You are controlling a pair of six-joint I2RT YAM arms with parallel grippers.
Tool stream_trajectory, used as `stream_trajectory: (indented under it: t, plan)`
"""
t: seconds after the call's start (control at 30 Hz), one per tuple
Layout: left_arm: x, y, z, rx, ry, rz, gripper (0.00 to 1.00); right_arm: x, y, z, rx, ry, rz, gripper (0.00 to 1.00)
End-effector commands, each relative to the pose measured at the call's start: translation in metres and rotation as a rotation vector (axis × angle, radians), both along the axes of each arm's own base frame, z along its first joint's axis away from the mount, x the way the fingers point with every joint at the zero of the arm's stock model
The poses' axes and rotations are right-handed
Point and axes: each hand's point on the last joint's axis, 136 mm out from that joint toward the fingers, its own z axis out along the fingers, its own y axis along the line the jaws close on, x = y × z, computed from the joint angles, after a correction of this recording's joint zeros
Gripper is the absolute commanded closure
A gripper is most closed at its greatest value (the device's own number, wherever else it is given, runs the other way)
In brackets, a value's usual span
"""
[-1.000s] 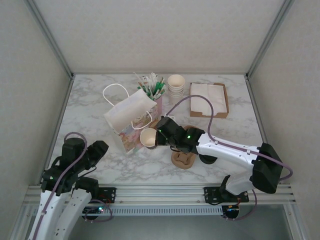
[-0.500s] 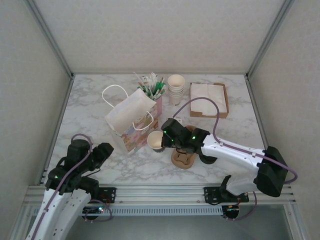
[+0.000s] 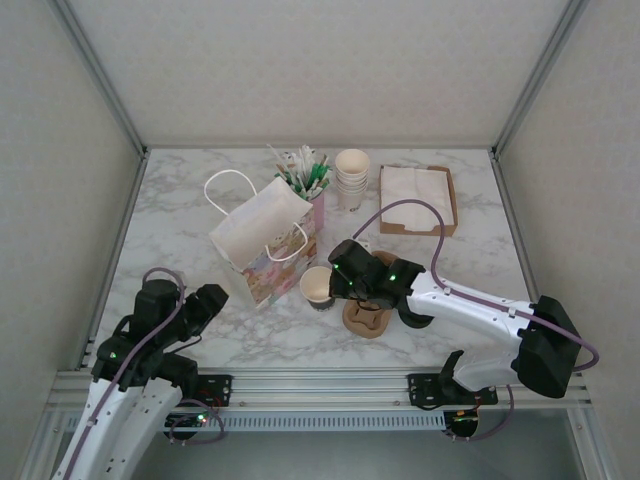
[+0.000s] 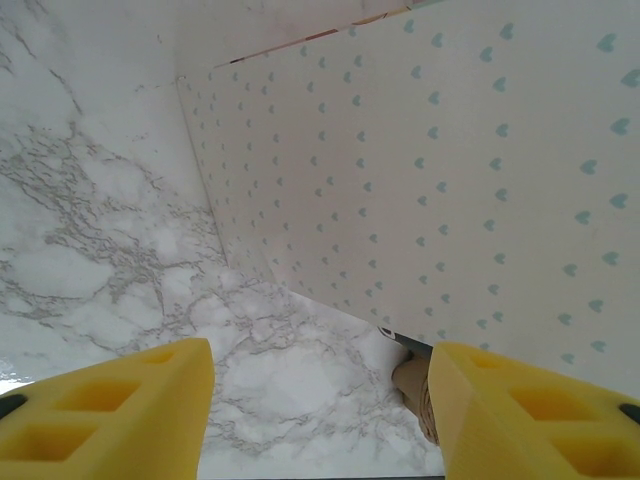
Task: Pack the takeout coffee
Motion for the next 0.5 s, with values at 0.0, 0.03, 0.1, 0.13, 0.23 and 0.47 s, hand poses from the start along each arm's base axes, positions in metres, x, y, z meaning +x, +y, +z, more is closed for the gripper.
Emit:
stream_trajectory:
  t: [0.0, 0.03, 0.1, 0.13, 0.23, 0.47]
  plan:
    - [-0.004, -0.001, -0.007, 0.002, 0.019, -0.009, 0.41, -0.002, -0.013, -0.009, -0.046, 0.033, -0.03, 0.86]
    - [-0.003, -0.001, -0.006, 0.001, 0.015, -0.009, 0.41, -0.002, -0.013, -0.009, -0.049, 0.035, -0.031, 0.83]
    - [-0.002, -0.001, -0.006, 0.004, 0.011, -0.007, 0.41, -0.002, -0.014, -0.008, -0.049, 0.033, -0.029, 0.79]
    - [-0.002, 0.0, -0.006, 0.005, 0.009, -0.006, 0.41, -0.002, -0.014, -0.008, -0.051, 0.033, -0.028, 0.78]
    - [-0.001, -0.001, -0.007, 0.003, 0.011, -0.007, 0.41, -0.003, -0.016, -0.005, -0.062, 0.032, -0.024, 0.76]
    - [0.0, 0.0, -0.01, 0.013, 0.007, -0.003, 0.41, -0.002, -0.054, 0.039, -0.185, -0.081, -0.017, 0.7]
